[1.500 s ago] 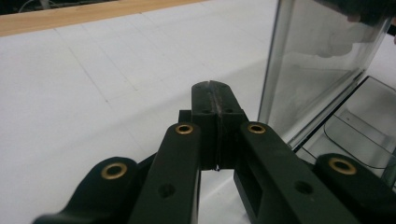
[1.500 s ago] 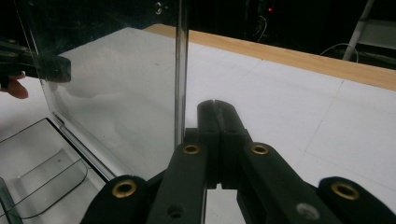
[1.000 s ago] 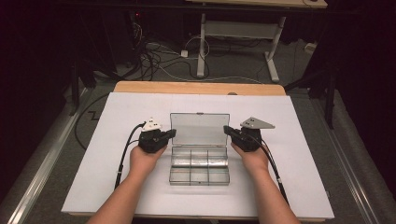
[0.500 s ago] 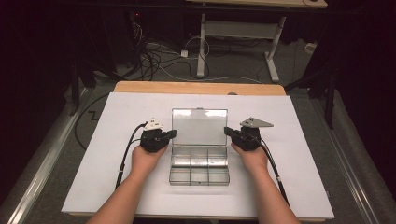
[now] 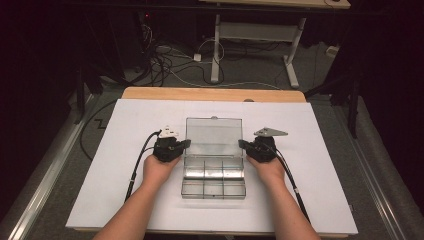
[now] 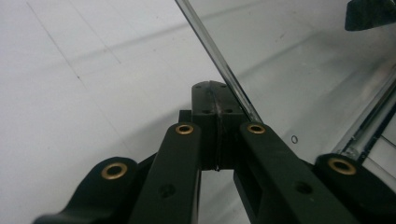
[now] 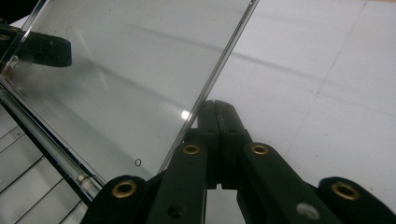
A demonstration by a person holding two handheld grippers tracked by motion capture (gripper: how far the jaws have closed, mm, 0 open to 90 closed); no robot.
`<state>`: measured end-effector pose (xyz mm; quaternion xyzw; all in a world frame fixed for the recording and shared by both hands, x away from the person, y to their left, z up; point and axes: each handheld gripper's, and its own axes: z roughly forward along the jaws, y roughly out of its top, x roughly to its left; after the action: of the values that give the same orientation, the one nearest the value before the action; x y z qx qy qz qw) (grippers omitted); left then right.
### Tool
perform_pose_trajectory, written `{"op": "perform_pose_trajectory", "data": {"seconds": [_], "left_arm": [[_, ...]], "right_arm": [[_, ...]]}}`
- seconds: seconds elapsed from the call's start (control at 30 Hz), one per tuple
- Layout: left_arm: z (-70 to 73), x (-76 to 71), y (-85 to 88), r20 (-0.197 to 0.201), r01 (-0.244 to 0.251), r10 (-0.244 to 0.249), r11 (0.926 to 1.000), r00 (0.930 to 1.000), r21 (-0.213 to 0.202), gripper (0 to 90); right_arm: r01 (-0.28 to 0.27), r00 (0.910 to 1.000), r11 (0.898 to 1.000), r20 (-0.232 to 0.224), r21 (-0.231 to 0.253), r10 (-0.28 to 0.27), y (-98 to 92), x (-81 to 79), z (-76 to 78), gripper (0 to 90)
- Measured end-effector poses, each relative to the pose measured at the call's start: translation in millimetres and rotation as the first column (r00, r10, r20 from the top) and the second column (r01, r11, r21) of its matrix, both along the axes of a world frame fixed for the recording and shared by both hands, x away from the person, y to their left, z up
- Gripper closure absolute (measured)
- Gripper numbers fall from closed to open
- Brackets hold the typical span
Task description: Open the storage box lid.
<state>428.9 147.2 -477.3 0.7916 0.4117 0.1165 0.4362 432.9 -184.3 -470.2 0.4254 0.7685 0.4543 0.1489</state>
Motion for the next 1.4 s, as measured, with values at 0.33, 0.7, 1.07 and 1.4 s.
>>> {"op": "perform_pose_trajectory", "data": {"seconds": [0.33, 0.7, 1.07, 1.4], "left_arm": [[-1.7, 3.7, -1.2, -0.057, -0.005, 0.007, 0.9992, 0.9984, 0.041, 87.1], [-3.0, 3.7, -1.7, -0.088, 0.001, 0.005, 0.9975, 0.9961, 0.071, 87.0], [-3.6, 2.8, -2.1, -0.109, 0.005, 0.005, 0.9958, 0.9940, 0.091, 87.0], [-2.1, -2.1, 2.1, -0.117, 0.019, -0.007, 0.9943, 0.9931, 0.105, 87.0]], "right_arm": [[0.009, 0.9978, 1.000, -0.065, -0.023, -0.011, 0.9, 1.5, -5.4, 90.0], [0.029, 0.9932, 0.997, -0.110, -0.066, -0.037, 0.9, 1.6, -7.8, 90.0], [0.032, 0.9912, 0.996, -0.125, -0.088, -0.043, 1.6, 2.3, -8.7, 90.0], [0.044, 0.9914, 0.992, -0.117, -0.119, -0.058, -2.6, -1.1, -6.9, 90.0]]}}
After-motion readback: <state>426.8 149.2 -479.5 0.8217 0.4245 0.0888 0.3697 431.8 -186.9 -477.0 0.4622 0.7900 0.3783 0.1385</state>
